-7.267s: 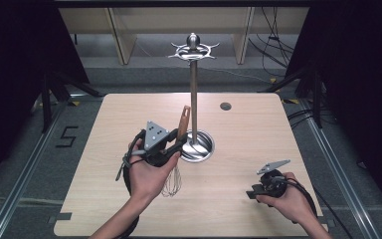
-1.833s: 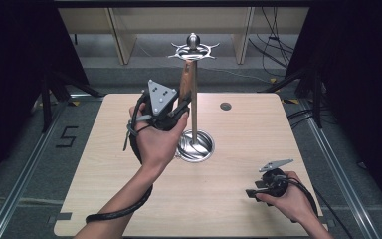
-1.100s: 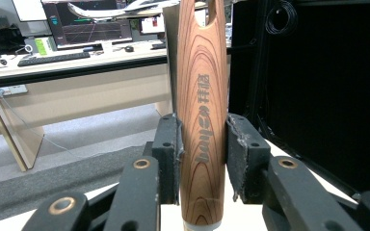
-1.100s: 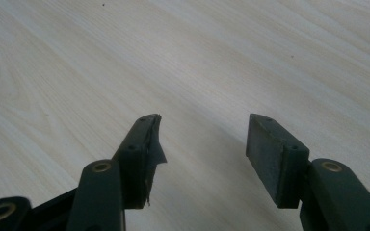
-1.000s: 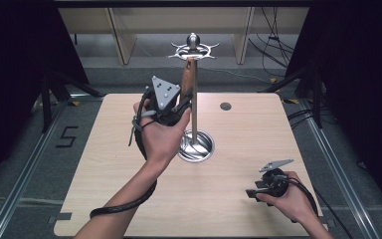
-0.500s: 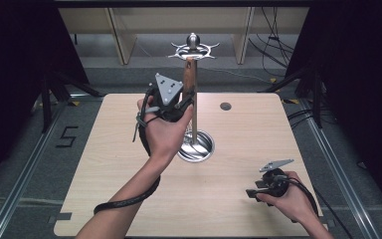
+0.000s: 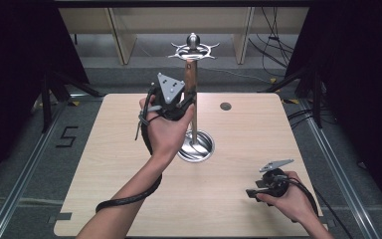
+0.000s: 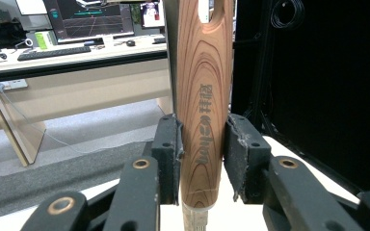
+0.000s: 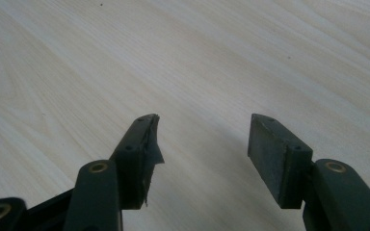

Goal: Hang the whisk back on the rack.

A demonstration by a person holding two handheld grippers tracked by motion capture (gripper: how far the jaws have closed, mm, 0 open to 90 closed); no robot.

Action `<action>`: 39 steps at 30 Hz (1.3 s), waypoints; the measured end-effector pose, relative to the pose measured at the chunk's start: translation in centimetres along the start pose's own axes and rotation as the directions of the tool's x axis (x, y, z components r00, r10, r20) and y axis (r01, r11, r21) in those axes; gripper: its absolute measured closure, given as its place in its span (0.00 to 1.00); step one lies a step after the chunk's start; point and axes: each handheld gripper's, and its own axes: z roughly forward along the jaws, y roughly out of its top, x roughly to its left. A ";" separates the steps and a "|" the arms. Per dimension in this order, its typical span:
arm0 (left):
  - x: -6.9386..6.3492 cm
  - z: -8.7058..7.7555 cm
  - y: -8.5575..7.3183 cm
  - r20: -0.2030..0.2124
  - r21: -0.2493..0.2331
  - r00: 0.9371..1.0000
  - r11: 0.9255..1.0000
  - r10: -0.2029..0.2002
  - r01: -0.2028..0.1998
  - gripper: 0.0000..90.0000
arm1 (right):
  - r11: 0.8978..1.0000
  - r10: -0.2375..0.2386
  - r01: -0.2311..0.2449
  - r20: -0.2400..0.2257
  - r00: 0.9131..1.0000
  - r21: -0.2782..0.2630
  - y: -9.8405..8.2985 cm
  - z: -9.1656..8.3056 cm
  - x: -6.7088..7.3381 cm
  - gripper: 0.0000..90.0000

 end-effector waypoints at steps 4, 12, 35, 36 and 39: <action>0.0 0.0 0.0 0.003 0.001 1.000 1.000 0.003 -0.003 0.74 | 1.000 -0.026 0.026 0.007 1.000 -0.010 0.0 0.0 -0.2 0.49; 0.1 -0.1 0.0 0.018 0.000 1.000 1.000 0.008 -0.008 0.74 | 0.999 -0.028 0.028 0.010 1.000 -0.041 0.0 0.2 -0.3 0.49; 1.8 -3.5 -1.1 0.153 0.023 0.988 1.000 0.010 -0.014 0.48 | 0.997 -0.038 0.043 0.086 0.996 -0.057 0.3 -0.6 -0.2 0.38; 2.1 -3.8 -1.4 0.153 0.022 0.988 1.000 0.008 -0.011 0.47 | 0.996 -0.058 0.063 0.095 0.994 -0.059 0.2 -0.6 -0.4 0.38; 2.8 -4.6 -2.0 0.166 0.038 0.986 0.999 -0.016 0.009 0.43 | 0.997 -0.038 0.043 0.095 0.995 -0.058 0.3 -0.7 -0.2 0.37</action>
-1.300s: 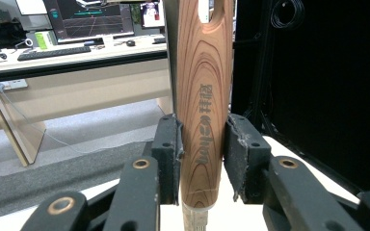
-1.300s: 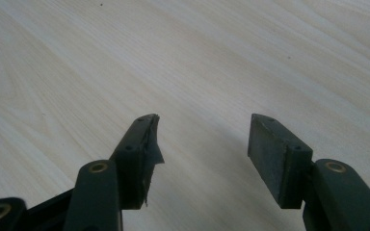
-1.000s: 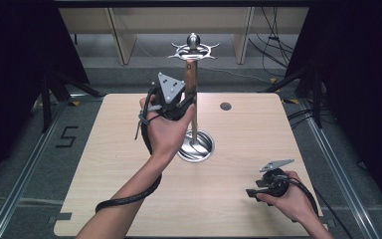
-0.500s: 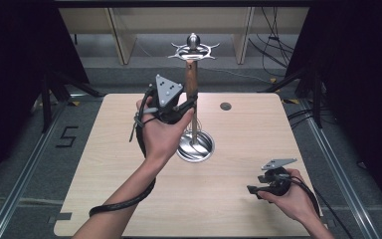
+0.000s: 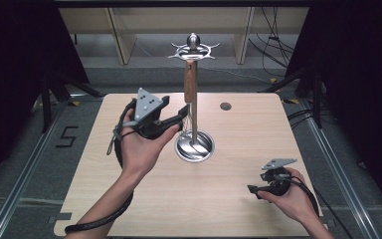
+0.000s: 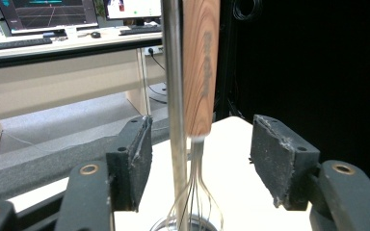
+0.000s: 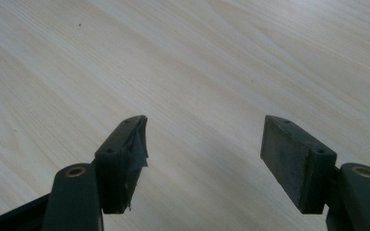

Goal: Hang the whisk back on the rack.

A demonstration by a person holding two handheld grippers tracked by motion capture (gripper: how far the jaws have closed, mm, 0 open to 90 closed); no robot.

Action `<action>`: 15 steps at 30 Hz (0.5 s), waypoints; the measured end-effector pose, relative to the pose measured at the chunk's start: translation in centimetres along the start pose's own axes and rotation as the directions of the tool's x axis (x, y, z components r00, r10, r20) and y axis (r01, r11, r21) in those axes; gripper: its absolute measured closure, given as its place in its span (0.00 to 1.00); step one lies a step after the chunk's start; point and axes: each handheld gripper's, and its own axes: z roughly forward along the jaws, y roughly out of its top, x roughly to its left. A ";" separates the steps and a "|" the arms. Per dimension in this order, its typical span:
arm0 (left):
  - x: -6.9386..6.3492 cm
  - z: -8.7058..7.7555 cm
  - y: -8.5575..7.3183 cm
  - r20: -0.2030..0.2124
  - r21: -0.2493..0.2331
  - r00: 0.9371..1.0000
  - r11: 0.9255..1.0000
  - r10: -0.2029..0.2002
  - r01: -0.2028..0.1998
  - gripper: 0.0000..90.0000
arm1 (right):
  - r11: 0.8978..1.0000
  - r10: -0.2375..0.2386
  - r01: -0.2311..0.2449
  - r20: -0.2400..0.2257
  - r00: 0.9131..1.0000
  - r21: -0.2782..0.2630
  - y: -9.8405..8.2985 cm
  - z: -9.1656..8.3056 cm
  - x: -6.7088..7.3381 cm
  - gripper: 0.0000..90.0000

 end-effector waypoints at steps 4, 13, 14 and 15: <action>0.9 -1.2 -1.1 0.007 0.019 1.000 1.000 -0.003 0.003 0.42 | 1.000 -0.011 0.011 0.006 1.000 -0.009 0.0 0.1 0.0 0.37; 3.4 -3.6 -4.9 -0.040 0.062 0.999 0.998 0.000 0.002 0.41 | 1.000 -0.003 0.003 0.005 1.000 -0.006 0.0 0.1 0.1 0.36; 3.7 -3.8 -5.4 -0.049 0.073 0.999 0.997 0.008 -0.004 0.41 | 1.000 0.003 -0.003 0.007 1.000 -0.020 0.0 0.3 0.2 0.36; 4.1 -4.1 -6.0 -0.057 0.082 0.998 0.997 0.006 -0.001 0.41 | 0.999 -0.015 0.016 0.014 1.000 -0.032 -0.1 0.5 0.1 0.36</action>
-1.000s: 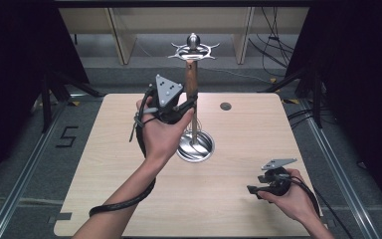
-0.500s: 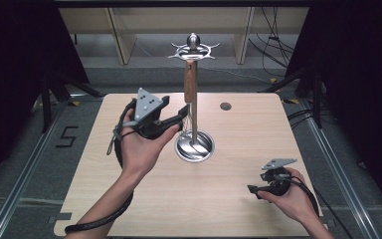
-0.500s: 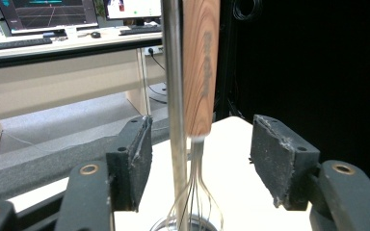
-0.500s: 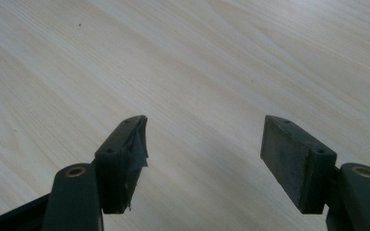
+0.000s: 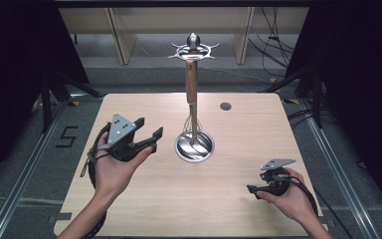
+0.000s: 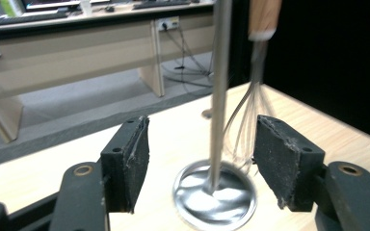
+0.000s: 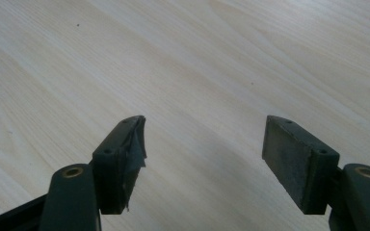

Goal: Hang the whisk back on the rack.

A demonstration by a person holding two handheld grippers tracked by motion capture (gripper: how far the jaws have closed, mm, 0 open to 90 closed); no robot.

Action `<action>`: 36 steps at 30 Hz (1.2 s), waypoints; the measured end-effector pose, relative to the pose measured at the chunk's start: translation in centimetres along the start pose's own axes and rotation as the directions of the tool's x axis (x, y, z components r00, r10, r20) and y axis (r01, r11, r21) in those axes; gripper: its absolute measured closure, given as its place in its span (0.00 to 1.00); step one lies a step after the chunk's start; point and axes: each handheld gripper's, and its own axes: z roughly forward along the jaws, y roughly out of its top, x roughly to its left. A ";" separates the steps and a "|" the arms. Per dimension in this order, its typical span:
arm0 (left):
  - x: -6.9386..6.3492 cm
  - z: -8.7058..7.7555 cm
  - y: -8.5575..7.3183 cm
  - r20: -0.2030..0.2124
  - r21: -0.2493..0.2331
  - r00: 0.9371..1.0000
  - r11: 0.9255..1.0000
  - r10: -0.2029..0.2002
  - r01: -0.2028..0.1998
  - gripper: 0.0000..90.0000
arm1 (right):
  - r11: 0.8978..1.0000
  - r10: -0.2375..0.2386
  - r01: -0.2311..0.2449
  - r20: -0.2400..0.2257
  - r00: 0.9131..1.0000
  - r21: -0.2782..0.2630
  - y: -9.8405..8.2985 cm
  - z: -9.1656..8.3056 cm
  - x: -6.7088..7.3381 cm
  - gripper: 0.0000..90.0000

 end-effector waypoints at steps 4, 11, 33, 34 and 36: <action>1.2 -0.4 -1.9 -0.014 0.041 1.000 0.999 0.008 -0.008 0.41 | 0.999 -0.001 0.002 -0.010 1.000 0.034 0.1 -0.1 0.1 0.36; 2.5 -0.5 -5.4 -0.035 0.087 0.999 0.996 -0.006 0.009 0.41 | 0.999 -0.002 0.003 -0.011 1.000 0.038 0.1 0.2 0.2 0.35; 5.6 -0.3 -14.9 -0.059 0.281 0.998 0.959 -0.028 0.044 0.41 | 1.000 -0.001 0.001 -0.017 1.000 0.001 -0.1 0.5 0.2 0.37; 5.6 -0.3 -14.8 -0.053 0.288 0.998 0.957 -0.029 0.043 0.41 | 1.000 -0.003 0.003 -0.016 1.000 0.026 0.0 0.3 0.1 0.37; 5.5 -0.2 -15.0 -0.051 0.288 0.998 0.956 -0.038 0.051 0.41 | 1.000 -0.006 0.007 -0.014 1.000 0.026 0.0 0.3 0.0 0.37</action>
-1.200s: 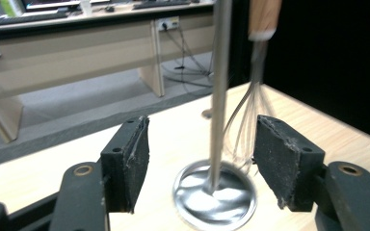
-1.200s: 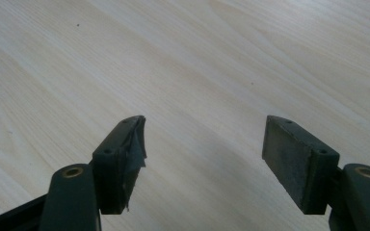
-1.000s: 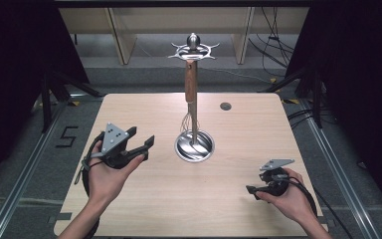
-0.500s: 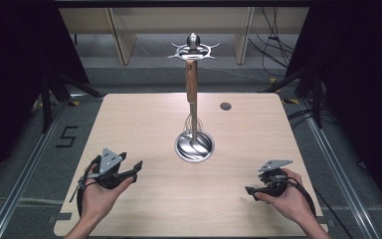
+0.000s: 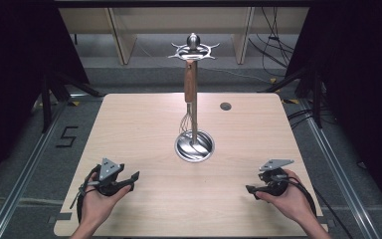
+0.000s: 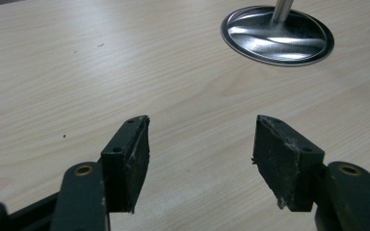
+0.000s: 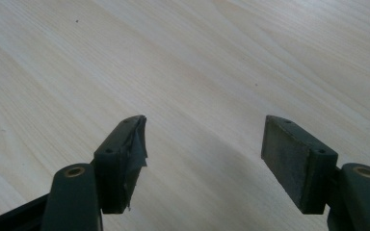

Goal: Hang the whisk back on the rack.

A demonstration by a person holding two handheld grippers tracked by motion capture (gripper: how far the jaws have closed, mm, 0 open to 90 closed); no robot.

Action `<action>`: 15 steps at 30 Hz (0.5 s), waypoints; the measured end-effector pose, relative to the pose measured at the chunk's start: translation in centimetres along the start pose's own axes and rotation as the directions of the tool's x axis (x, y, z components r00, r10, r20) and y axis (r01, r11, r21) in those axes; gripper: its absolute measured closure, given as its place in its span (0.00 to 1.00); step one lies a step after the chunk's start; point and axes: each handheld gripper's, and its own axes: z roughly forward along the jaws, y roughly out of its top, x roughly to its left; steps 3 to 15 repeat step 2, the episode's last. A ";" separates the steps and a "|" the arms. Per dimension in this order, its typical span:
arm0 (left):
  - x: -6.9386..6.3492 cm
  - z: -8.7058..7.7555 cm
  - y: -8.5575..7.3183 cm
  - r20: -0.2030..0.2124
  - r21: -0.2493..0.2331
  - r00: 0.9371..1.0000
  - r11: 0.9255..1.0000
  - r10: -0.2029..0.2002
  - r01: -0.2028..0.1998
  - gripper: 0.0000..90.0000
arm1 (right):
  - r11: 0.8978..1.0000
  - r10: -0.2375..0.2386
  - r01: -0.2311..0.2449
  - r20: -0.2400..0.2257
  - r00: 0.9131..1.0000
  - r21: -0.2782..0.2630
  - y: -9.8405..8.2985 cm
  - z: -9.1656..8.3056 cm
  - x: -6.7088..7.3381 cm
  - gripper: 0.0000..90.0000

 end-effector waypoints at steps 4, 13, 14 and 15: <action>0.1 0.1 -0.1 0.000 0.017 1.000 1.000 0.009 -0.009 0.41 | 1.000 0.008 -0.008 0.000 1.000 -0.017 -0.1 0.2 0.0 0.37; 0.1 0.1 -0.1 0.000 0.017 1.000 1.000 0.009 -0.009 0.41 | 1.000 0.008 -0.008 0.000 1.000 -0.017 -0.1 0.2 0.0 0.37; 0.1 0.1 -0.1 0.000 0.017 1.000 1.000 0.009 -0.009 0.41 | 1.000 0.008 -0.008 0.000 1.000 -0.017 -0.1 0.2 0.0 0.37; 0.1 0.1 -0.1 0.000 0.017 1.000 1.000 0.009 -0.009 0.41 | 1.000 0.008 -0.008 0.000 1.000 -0.017 -0.1 0.2 0.0 0.37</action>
